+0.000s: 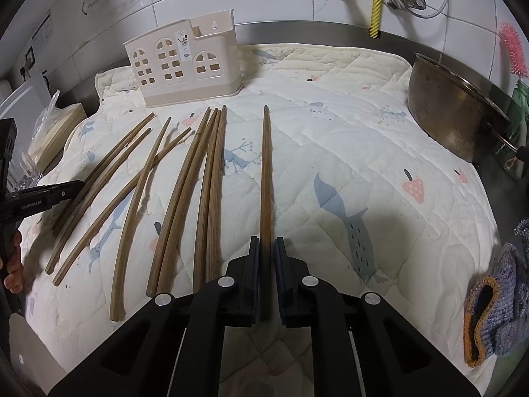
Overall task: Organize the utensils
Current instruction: 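Close the left tool on one wooden chopstick while the right tool grasps another, then lift the held chopsticks upright toward the white utensil holder with both tools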
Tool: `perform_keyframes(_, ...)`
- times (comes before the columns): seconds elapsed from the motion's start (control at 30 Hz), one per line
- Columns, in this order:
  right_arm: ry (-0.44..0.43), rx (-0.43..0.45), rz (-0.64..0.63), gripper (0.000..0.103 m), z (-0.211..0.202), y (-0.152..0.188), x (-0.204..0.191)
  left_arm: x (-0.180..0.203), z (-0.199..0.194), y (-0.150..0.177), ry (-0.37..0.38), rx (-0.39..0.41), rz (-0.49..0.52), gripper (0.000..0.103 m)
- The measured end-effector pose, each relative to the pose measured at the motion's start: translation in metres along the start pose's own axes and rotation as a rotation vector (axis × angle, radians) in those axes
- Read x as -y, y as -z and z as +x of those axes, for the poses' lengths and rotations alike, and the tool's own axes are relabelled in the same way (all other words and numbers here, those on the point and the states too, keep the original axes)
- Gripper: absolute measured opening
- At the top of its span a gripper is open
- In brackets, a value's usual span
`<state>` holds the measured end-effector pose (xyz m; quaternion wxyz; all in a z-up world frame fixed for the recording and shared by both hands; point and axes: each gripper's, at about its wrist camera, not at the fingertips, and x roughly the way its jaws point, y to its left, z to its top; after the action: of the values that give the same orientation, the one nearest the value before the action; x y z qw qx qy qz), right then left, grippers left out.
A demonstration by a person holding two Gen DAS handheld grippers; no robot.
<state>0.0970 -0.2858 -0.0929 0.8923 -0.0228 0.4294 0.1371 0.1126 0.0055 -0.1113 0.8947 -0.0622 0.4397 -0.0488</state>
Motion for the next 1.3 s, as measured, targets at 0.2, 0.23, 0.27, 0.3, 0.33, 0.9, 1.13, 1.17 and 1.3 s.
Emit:
perform_keyframes(0.2,0.002,0.032,-0.011,0.007,-0.012,-0.004,-0.001,0.003,-0.01,-0.002,0.004,0.022,0.005,0.005)
perform_keyframes(0.23,0.003,0.04,-0.014,0.007,-0.015,-0.005,-0.001,0.004,-0.014,-0.003,0.002,0.032,0.008,0.005)
perform_keyframes(0.27,0.004,0.052,-0.017,0.007,-0.019,-0.007,-0.001,0.004,-0.019,-0.004,0.0,0.043,0.01,0.005)
perform_keyframes(0.3,0.004,0.063,-0.021,0.007,-0.023,-0.009,-0.002,0.004,-0.022,-0.006,-0.001,0.052,0.012,0.005)
perform_keyframes(0.33,0.006,0.078,-0.026,0.007,-0.028,-0.012,-0.002,0.005,-0.028,-0.008,-0.001,0.066,0.016,0.005)
perform_keyframes(0.9,-0.037,0.251,-0.076,0.002,-0.075,-0.074,-0.007,0.023,-0.087,-0.062,0.018,0.226,0.107,0.005)
perform_keyframes(1.13,-0.04,0.132,-0.058,0.017,-0.048,-0.038,-0.003,0.017,-0.085,-0.048,0.03,0.22,0.077,0.005)
perform_keyframes(1.17,-0.041,0.114,-0.055,0.018,-0.042,-0.031,-0.003,0.016,-0.084,-0.047,0.032,0.22,0.073,0.005)
perform_keyframes(1.3,-0.034,0.058,-0.05,0.018,-0.025,-0.013,-0.004,0.014,-0.083,-0.044,0.034,0.219,0.067,0.005)
